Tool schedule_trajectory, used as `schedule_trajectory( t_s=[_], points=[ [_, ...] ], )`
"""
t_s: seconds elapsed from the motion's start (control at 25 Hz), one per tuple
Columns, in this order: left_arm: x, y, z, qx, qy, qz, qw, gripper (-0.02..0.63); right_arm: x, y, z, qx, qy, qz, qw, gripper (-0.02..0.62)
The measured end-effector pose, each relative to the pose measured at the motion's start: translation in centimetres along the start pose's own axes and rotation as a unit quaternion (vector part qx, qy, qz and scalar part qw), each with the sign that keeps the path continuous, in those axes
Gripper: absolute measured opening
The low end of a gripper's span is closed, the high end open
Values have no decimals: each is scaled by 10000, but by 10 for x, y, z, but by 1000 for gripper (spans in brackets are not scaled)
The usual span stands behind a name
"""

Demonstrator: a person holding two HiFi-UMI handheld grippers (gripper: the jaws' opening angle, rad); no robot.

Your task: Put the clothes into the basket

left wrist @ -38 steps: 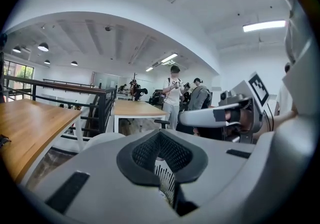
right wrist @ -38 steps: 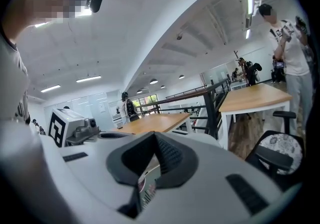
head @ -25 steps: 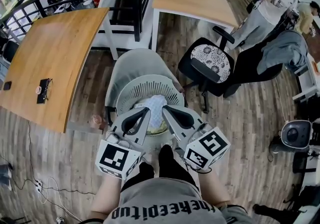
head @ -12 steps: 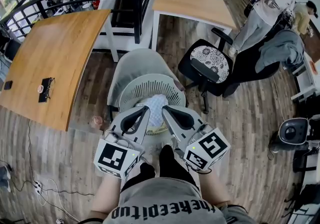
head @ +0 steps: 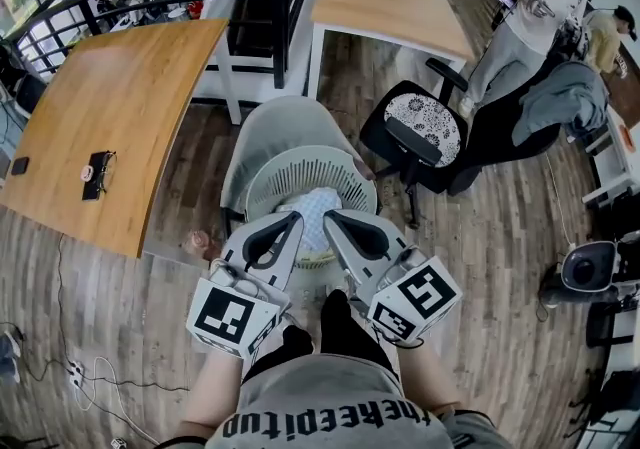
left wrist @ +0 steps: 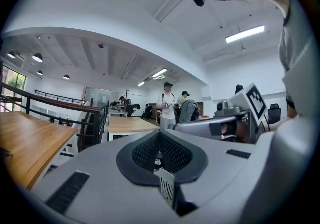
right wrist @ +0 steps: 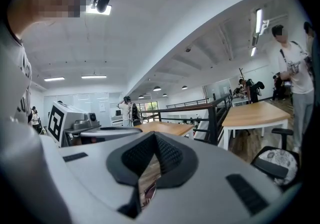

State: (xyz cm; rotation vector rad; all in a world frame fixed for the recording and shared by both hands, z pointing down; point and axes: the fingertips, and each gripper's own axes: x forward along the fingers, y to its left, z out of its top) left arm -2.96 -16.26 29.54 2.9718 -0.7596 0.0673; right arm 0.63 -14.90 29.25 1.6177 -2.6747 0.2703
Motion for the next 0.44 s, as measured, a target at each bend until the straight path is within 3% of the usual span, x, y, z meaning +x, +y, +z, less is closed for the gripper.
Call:
schedule_trajectory(
  t_s=[0.44],
  points=[
    [-17,1,4,-19,-103,-27,9999,14,1,19,4,-77,-71,-2,9999,9]
  ],
)
